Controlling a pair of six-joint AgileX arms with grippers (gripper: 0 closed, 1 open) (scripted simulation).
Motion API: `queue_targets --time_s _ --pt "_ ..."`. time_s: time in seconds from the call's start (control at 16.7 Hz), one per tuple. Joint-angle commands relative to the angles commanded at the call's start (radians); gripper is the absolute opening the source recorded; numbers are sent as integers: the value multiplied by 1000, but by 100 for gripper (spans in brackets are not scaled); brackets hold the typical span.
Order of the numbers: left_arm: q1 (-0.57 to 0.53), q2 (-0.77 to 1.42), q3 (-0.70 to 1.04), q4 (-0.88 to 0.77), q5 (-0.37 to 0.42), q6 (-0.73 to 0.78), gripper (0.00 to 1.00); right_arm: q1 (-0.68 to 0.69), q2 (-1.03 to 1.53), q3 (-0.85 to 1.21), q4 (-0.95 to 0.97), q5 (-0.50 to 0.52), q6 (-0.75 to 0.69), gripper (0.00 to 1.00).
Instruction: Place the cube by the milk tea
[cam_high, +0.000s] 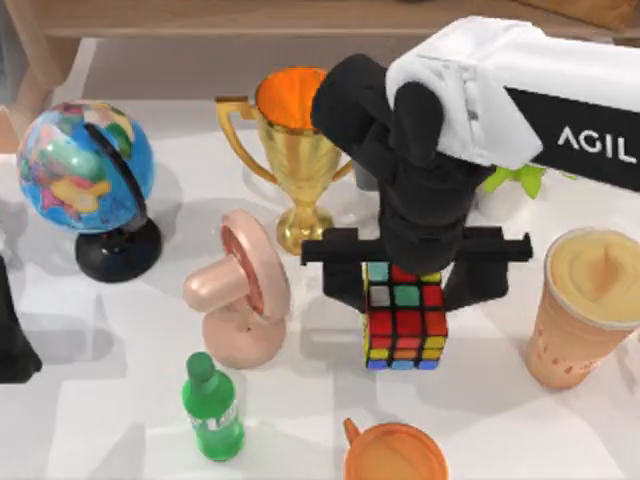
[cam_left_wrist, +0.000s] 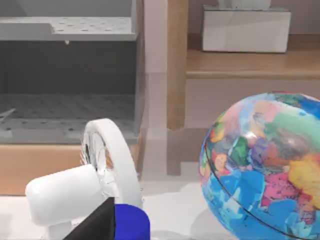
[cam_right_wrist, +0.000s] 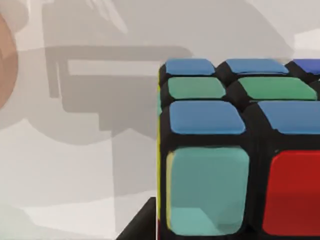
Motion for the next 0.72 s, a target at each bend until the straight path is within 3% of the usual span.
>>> queue_targets --time_s 0.72 --pt "0 0 0 0 0 0 100 0 17 -3 -2 0 6 0"
